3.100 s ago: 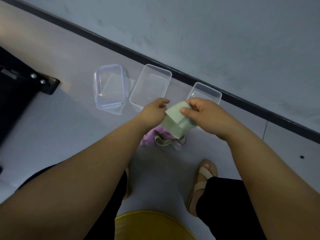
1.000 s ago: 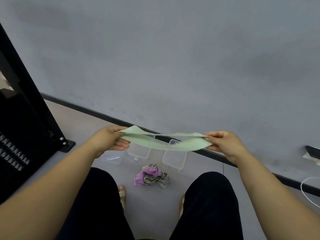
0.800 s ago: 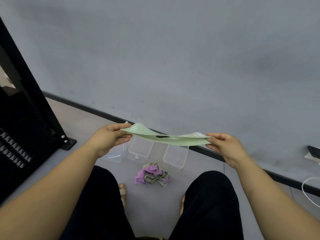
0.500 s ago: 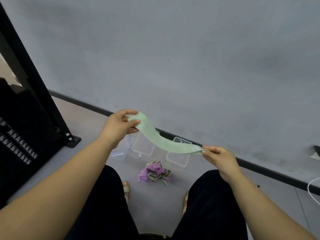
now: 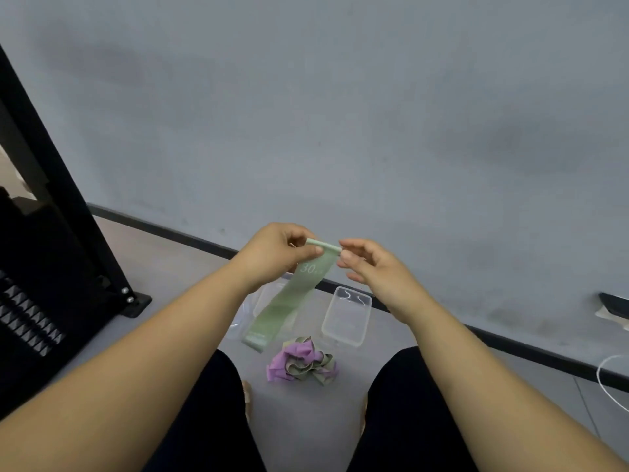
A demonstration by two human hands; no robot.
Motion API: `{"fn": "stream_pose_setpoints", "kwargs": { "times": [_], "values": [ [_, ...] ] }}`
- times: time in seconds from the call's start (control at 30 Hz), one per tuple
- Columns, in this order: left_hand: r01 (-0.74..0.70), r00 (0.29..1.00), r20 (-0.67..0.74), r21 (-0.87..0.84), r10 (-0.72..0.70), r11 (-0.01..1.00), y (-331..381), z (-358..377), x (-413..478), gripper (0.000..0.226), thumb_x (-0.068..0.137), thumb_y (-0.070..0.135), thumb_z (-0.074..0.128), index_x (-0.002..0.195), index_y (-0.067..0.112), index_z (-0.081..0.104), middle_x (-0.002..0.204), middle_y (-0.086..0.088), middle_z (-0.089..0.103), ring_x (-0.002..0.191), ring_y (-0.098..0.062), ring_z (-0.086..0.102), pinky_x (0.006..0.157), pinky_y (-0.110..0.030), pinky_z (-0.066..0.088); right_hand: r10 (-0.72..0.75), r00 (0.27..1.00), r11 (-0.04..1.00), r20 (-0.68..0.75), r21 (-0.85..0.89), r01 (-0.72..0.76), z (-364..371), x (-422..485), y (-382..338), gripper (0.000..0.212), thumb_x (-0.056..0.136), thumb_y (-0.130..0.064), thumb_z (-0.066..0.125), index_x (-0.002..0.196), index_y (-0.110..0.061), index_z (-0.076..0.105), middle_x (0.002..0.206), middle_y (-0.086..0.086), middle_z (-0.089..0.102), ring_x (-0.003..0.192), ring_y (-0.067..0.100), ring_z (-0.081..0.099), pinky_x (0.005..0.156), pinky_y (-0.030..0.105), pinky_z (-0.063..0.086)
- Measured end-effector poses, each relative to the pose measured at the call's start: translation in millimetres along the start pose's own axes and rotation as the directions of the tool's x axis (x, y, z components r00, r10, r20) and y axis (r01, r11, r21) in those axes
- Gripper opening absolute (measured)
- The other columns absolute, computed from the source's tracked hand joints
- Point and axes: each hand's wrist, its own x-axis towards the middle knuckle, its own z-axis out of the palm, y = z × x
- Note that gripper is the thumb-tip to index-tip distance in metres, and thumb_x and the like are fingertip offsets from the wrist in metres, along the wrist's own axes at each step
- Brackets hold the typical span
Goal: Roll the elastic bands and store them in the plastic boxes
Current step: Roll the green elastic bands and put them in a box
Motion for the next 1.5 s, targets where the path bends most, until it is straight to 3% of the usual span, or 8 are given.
{"fn": "stream_pose_setpoints", "kwargs": {
  "times": [0.17, 0.33, 0.47, 0.63, 0.9, 1.1, 1.23, 1.5],
  "values": [
    [-0.009, 1.0, -0.021, -0.063, 0.008, 0.998, 3, -10, 7, 0.006, 0.085, 0.011, 0.066, 0.089, 0.008, 0.07, 0.091, -0.02, 0.07, 0.076, -0.018, 0.066, 0.07, -0.024, 0.056, -0.101, 0.995, 0.993, -0.003, 0.066, 0.101, 11, 17, -25, 0.015, 0.084, -0.013, 0.067, 0.093, -0.024, 0.064, 0.095, 0.002, 0.063, 0.091, 0.014, 0.061, 0.092, 0.032, 0.052],
    [0.015, 1.0, -0.008, -0.119, -0.016, 0.993, -1, -4, 20, 0.004, 0.082, 0.004, 0.067, 0.086, 0.005, 0.068, 0.079, -0.012, 0.068, 0.072, -0.014, 0.066, 0.072, -0.023, 0.057, -0.06, 0.998, 0.997, -0.018, 0.053, 0.061, 6, 34, -19, 0.015, 0.083, -0.003, 0.065, 0.077, -0.016, 0.061, 0.079, 0.006, 0.062, 0.074, 0.018, 0.062, 0.082, 0.041, 0.056],
    [0.06, 0.998, 0.021, -0.208, -0.056, 0.976, -22, 4, 34, 0.006, 0.082, 0.006, 0.067, 0.088, 0.004, 0.068, 0.081, -0.009, 0.07, 0.073, -0.011, 0.067, 0.068, -0.019, 0.055, -0.016, 0.998, 0.997, 0.068, 0.078, 0.011, -6, 45, -2, 0.009, 0.087, -0.004, 0.06, 0.081, -0.011, 0.06, 0.076, 0.005, 0.062, 0.061, 0.007, 0.064, 0.058, 0.021, 0.054],
    [0.153, 0.988, 0.072, -0.294, -0.138, 0.944, -75, 21, 61, 0.003, 0.085, 0.006, 0.063, 0.085, 0.006, 0.066, 0.073, -0.002, 0.07, 0.068, -0.01, 0.067, 0.064, -0.02, 0.054, 0.088, 0.988, 0.989, 0.128, 0.111, -0.102, -4, 68, 49, 0.011, 0.089, -0.004, 0.058, 0.083, -0.014, 0.06, 0.068, -0.004, 0.067, 0.064, 0.006, 0.065, 0.06, 0.023, 0.056],
    [0.318, 0.945, 0.172, -0.29, -0.278, 0.903, -170, 39, 131, 0.013, 0.088, 0.009, 0.059, 0.08, 0.015, 0.067, 0.069, 0.004, 0.07, 0.067, -0.01, 0.067, 0.065, -0.023, 0.055, 0.289, 0.953, 0.953, 0.095, 0.065, -0.295, 7, 141, 130, 0.009, 0.091, -0.006, 0.056, 0.089, -0.013, 0.06, 0.079, 0.006, 0.067, 0.061, 0.007, 0.065, 0.06, 0.023, 0.057],
    [0.354, 0.931, 0.169, -0.217, -0.323, 0.909, -204, 35, 188, 0.007, 0.088, 0.011, 0.061, 0.086, 0.008, 0.067, 0.074, -0.001, 0.071, 0.069, -0.011, 0.067, 0.068, -0.023, 0.057, 0.303, 0.951, 0.95, 0.067, 0.057, -0.307, 12, 199, 163, 0.014, 0.091, -0.004, 0.055, 0.091, -0.017, 0.06, 0.08, 0.008, 0.066, 0.066, 0.011, 0.066, 0.061, 0.025, 0.057],
    [0.399, 0.916, 0.097, -0.307, -0.388, 0.864, -214, 36, 202, 0.011, 0.089, 0.013, 0.059, 0.096, 0.008, 0.067, 0.085, -0.008, 0.07, 0.073, -0.014, 0.068, 0.066, -0.024, 0.057, 0.285, 0.958, 0.952, 0.041, 0.108, -0.288, 14, 222, 171, 0.019, 0.09, -0.004, 0.056, 0.088, -0.022, 0.063, 0.076, 0.002, 0.067, 0.068, 0.013, 0.067, 0.061, 0.026, 0.057],
    [0.278, 0.96, 0.063, -0.336, -0.273, 0.9, -202, 34, 205, 0.018, 0.09, 0.003, 0.055, 0.095, 0.015, 0.068, 0.097, -0.026, 0.066, 0.086, -0.031, 0.066, 0.074, -0.031, 0.058, 0.269, 0.962, 0.903, 0.045, 0.334, -0.268, 12, 227, 173, 0.021, 0.089, 0.0, 0.053, 0.083, -0.016, 0.064, 0.068, -0.001, 0.067, 0.066, 0.014, 0.064, 0.061, 0.026, 0.056]
  ]
}}
